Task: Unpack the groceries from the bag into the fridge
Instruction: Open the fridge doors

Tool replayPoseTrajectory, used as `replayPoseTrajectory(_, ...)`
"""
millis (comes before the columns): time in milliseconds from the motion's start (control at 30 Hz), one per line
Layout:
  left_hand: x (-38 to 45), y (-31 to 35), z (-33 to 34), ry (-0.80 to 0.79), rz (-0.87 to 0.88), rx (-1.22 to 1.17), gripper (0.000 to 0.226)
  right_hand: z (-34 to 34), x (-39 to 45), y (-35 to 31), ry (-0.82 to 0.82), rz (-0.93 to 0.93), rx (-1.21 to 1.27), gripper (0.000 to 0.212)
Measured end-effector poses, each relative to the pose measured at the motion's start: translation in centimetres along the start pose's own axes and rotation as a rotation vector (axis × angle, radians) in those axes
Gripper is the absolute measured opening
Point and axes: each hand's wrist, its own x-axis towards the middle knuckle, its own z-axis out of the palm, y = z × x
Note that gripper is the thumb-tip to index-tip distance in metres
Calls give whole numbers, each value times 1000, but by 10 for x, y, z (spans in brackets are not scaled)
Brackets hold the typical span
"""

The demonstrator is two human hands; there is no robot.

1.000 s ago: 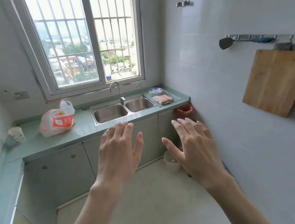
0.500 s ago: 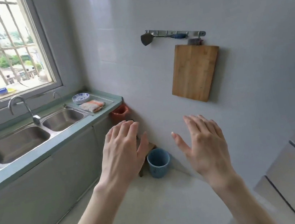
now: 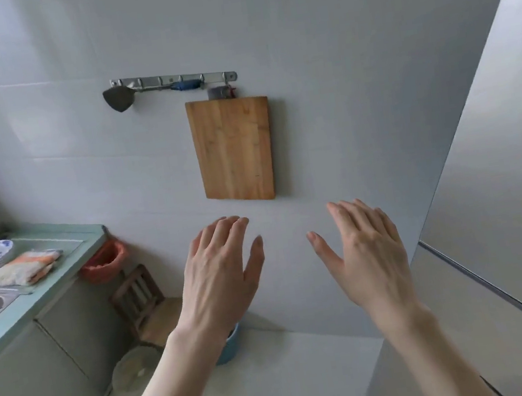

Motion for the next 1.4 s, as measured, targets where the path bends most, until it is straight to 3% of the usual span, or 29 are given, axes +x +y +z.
replayPoseTrajectory(433, 115, 50, 132, -88, 187, -258, 40, 40, 49, 98, 42, 255, -150, 67)
replayPoseTrajectory(1000, 234, 167, 274, -152, 667, -621, 45, 25, 74, 200, 83, 679, -489, 73)
replayPoseTrajectory(1200, 277, 208, 304, -142, 764, -758, 42, 28, 103, 205, 195, 760, -639, 67)
replayPoseTrajectory(1400, 303, 248, 316, -205, 759, -918, 53, 33, 142, 222, 374, 763, -828, 68)
